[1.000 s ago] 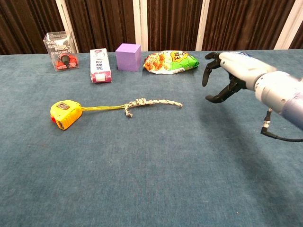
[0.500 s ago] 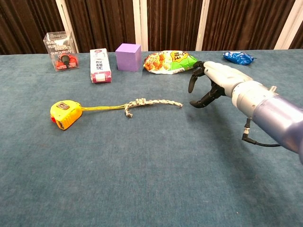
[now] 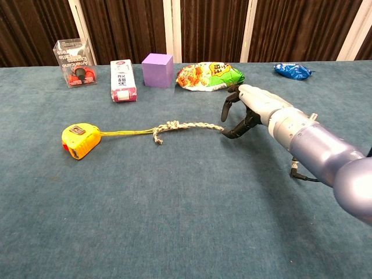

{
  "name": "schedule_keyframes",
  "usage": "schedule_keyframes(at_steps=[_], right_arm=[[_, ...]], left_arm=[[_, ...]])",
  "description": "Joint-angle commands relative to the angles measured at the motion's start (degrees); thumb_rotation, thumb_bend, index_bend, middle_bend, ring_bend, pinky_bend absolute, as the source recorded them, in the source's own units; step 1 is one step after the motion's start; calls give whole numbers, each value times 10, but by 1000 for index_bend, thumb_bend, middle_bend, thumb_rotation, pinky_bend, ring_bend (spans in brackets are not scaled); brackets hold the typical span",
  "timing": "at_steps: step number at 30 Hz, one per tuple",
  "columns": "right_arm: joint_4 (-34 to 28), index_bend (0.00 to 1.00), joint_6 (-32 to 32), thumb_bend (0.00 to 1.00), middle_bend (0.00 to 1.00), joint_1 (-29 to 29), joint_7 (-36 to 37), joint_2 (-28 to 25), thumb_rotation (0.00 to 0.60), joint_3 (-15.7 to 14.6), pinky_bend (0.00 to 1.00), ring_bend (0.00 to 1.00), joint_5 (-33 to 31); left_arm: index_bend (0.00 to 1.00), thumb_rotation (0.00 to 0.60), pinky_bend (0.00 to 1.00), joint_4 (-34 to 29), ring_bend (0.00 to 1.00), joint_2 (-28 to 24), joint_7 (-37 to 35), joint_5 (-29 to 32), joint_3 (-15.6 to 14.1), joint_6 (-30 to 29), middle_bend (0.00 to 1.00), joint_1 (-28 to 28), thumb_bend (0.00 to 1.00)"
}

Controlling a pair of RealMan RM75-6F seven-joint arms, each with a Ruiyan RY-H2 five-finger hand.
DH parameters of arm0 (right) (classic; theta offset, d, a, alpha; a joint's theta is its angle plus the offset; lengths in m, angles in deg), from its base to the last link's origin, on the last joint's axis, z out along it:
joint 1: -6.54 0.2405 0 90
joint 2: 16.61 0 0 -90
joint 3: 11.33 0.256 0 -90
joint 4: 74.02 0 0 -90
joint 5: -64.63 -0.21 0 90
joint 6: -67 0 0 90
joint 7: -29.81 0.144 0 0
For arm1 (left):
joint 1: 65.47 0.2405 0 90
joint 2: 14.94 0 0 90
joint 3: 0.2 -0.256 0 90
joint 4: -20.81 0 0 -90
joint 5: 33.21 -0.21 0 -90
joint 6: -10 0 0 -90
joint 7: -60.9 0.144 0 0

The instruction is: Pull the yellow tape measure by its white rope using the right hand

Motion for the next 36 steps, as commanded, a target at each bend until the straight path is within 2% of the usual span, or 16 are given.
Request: schedule_keyframes(at_steps=[1,17,28,36], right_arm=[[11,526,-3,330,88,7,3,8,600,6,0,0,-4],[43,565,-2,411,111,22,9,37,600,10,0,0,-9],[58,566,-4,414,112,27,11,47,600,8,0,0,-8],[55,654,-2,475,137,26,13,49,600,9,0,0,-7]], left_arm=[[0,600,0,-1,0,-2,-4,2,1,1,0,0,0],[0,600,0,-2,0,-9,-24,7,1,0,0,4,0],[0,600,0,-2,0,-9,-26,7,1,-2,0,6,0],[0,600,0,-3,0,-9,-27,6,1,-3,0,7,0]])
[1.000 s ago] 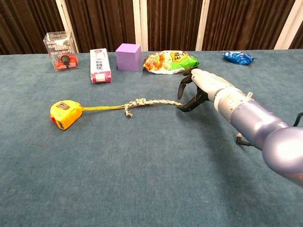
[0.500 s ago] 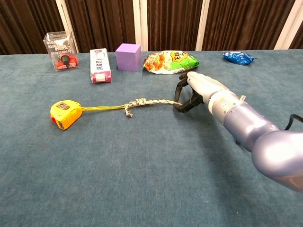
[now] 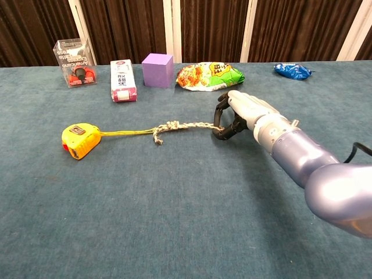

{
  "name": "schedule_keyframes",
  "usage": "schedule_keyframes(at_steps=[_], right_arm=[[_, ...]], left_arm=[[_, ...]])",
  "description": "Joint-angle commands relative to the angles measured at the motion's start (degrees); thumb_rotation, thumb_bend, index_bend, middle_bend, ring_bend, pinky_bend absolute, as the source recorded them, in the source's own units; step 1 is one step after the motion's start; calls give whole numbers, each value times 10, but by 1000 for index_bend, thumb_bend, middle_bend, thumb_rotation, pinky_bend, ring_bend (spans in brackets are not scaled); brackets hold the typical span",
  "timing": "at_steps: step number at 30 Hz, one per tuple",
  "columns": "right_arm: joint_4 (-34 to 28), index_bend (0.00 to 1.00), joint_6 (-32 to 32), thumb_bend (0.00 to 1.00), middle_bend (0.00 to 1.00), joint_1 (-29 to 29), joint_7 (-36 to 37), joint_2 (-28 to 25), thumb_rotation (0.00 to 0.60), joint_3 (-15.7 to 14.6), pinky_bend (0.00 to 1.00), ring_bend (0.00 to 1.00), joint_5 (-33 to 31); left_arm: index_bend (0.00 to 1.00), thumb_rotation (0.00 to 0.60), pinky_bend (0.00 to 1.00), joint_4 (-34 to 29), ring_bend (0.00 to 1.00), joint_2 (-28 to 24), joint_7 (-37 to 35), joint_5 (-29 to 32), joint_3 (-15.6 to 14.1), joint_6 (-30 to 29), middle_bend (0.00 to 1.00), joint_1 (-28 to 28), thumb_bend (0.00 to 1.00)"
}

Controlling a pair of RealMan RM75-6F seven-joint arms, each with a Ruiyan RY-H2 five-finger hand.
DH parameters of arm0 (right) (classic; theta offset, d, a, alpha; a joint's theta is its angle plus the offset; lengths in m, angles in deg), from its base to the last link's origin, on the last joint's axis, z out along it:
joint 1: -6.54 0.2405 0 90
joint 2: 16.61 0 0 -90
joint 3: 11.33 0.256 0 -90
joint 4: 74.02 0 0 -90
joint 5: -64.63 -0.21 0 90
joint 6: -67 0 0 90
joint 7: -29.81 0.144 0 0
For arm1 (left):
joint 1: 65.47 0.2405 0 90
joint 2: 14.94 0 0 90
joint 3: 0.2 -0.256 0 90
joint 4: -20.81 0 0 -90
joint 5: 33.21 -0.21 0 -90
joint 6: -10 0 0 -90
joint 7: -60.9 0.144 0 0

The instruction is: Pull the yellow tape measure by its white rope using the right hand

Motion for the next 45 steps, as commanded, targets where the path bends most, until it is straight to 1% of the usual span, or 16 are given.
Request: schedule_keyframes(at_steps=[1,5,12,22,26,32,39,45], right_arm=[[-4,657,2,479,137,-1,1,-1,600,0,0,0,2],[-19,667,7,503,141,-3,0,-6,600,-1,0,0,5],[-60,671,23,515,142,-13,-11,-29,600,2,0,0,7],[-161,671,51,585,142,-40,-40,-89,600,0,0,0,-2],[-209,671,60,587,142,-52,-46,-116,600,2,0,0,-10],[-264,674,72,592,142,-64,-60,-152,600,5,0,0,-23],[-300,675,86,596,142,-76,-74,-195,600,8,0,0,-41],[-320,676,95,597,142,-96,-73,-241,600,-1,0,0,-42]], left_arm=[[0,600,0,0,0,0,0,0,0,0,0,0,0],[0,600,0,0,0,0,-1,-1,0,0,0,0,0],[0,600,0,0,0,0,-1,-2,-1,-1,0,1,0],[0,600,0,-2,0,0,3,-5,-1,-3,0,1,0],[0,600,0,-2,0,1,5,-8,-2,-6,0,2,0],[0,600,0,-3,0,1,5,-11,-3,-7,0,2,0],[0,600,0,-3,0,2,6,-12,-3,-7,0,2,0],[0,600,0,-4,0,3,11,-19,-4,-12,0,3,0]])
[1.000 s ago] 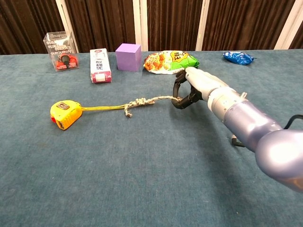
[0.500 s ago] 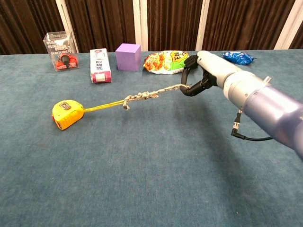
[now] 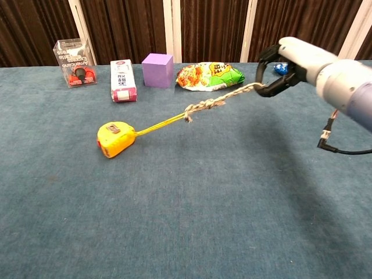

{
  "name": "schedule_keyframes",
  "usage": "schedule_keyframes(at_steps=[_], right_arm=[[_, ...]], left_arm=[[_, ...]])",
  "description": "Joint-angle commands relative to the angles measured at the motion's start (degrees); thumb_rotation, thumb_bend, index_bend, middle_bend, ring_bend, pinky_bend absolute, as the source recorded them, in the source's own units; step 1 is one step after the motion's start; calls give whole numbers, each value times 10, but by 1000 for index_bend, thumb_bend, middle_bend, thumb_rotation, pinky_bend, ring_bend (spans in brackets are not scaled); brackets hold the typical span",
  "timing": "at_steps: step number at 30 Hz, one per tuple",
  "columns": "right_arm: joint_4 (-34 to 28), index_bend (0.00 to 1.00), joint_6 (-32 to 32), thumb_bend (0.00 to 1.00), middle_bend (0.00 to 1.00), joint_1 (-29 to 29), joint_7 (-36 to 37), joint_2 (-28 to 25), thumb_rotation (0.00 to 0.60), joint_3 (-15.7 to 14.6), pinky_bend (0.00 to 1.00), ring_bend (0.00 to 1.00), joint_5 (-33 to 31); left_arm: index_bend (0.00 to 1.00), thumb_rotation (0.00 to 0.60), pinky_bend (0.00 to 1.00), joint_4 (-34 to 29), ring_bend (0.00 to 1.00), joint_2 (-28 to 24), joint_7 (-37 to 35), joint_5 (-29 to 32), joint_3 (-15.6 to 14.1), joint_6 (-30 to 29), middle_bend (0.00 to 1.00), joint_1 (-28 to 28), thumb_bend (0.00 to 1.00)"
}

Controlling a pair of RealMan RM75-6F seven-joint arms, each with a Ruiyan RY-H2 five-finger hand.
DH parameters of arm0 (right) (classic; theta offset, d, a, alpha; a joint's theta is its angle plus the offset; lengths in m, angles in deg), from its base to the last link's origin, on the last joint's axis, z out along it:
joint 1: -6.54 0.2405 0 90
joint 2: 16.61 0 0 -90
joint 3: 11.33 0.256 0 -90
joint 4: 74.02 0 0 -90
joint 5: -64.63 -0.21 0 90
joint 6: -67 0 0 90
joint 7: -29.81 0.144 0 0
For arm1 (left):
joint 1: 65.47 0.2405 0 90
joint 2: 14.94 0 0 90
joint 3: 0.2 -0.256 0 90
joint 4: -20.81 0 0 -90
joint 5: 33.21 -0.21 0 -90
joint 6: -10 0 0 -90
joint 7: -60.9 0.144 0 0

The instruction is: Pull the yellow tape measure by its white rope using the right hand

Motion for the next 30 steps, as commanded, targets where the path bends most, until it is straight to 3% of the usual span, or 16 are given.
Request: schedule_keyframes(at_steps=[1,18,30], right_arm=[[-8,676,6,597,142,-13,2,-25,600,-6,0,0,-1],[6,685,9,597,142,-80,63,-159,600,-9,0,0,-17],[36,686,1,598,142,-116,106,-212,600,-13,0,0,-38]], left_arm=[[0,600,0,-1,0,1,2,-2,-1,-1,0,0,0],[0,600,0,-2,0,6,13,-11,-2,-2,0,-4,0],[0,600,0,-5,0,8,18,-14,-3,-2,0,-5,0]])
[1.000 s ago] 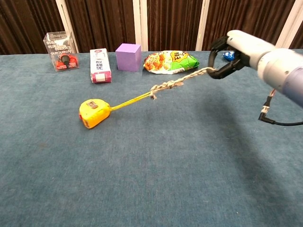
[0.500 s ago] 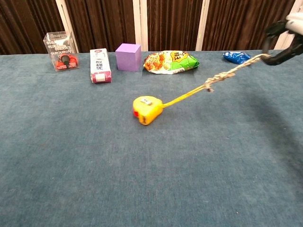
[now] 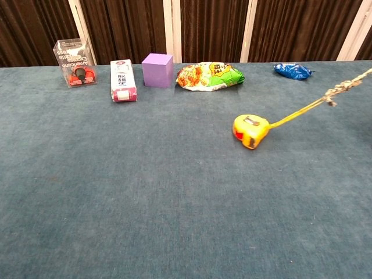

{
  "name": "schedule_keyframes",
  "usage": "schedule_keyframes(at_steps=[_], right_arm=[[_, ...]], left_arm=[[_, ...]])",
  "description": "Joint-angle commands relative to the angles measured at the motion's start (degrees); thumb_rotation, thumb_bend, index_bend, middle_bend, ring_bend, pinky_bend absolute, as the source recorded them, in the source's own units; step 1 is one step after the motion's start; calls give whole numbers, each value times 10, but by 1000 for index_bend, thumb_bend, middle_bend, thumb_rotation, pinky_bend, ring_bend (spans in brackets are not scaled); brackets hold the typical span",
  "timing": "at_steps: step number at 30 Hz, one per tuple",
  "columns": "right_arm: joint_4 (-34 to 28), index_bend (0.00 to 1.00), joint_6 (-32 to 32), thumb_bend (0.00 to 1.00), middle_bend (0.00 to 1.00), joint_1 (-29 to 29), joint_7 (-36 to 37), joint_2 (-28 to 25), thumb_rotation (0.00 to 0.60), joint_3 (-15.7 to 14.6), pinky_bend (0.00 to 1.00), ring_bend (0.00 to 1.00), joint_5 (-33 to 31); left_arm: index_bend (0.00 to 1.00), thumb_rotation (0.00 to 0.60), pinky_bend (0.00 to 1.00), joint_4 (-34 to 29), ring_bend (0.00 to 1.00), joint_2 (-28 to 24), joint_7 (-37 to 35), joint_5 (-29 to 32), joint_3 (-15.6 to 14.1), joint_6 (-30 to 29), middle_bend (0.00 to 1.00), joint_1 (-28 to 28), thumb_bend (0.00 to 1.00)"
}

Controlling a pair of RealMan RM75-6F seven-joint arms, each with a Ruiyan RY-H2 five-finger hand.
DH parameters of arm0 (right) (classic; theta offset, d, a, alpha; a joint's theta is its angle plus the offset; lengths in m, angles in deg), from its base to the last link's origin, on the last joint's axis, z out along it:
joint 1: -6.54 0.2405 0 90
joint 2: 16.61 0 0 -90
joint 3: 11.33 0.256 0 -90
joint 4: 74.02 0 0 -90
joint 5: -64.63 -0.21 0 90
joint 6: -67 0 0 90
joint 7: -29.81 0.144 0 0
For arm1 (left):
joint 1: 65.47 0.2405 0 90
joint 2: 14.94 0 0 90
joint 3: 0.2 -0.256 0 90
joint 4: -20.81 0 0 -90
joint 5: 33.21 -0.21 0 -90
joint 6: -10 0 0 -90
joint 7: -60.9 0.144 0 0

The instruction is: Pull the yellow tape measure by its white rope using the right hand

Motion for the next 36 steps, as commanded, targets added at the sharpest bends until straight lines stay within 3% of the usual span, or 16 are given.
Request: schedule_keyframes(at_steps=[1,11,14,16,21,23,31,36], right_arm=[[9,686,-2,598,142,-6,8,-8,600,-1,0,0,-4],[26,685,-10,598,142,-18,21,-27,600,-2,0,0,-16],[22,640,-12,598,142,-21,23,-31,600,-6,0,0,-16],[19,526,-12,598,135,-23,23,-33,600,-8,0,0,-16],[6,65,-13,598,38,-26,13,-44,600,-15,0,0,-19],[-1,7,-11,595,11,-30,12,-48,600,-18,0,0,-17],[-51,0,6,552,0,-58,29,-76,600,-33,0,0,0],[-114,0,41,312,0,-104,77,-102,600,-69,0,0,87]], left_arm=[[0,600,0,-1,0,0,1,-1,0,-1,0,0,0],[0,600,0,-2,0,1,6,-2,0,-6,0,1,0],[0,600,0,-2,0,2,7,-3,0,-8,0,2,0],[0,600,0,-2,0,2,7,-4,0,-10,0,3,0],[0,600,0,-2,0,2,10,-4,0,-12,0,4,0],[0,600,0,-1,0,2,11,-3,0,-13,0,4,0],[0,600,0,0,0,2,18,-8,-1,-19,0,6,0],[0,600,0,4,0,5,26,-16,-2,-26,0,7,0]])
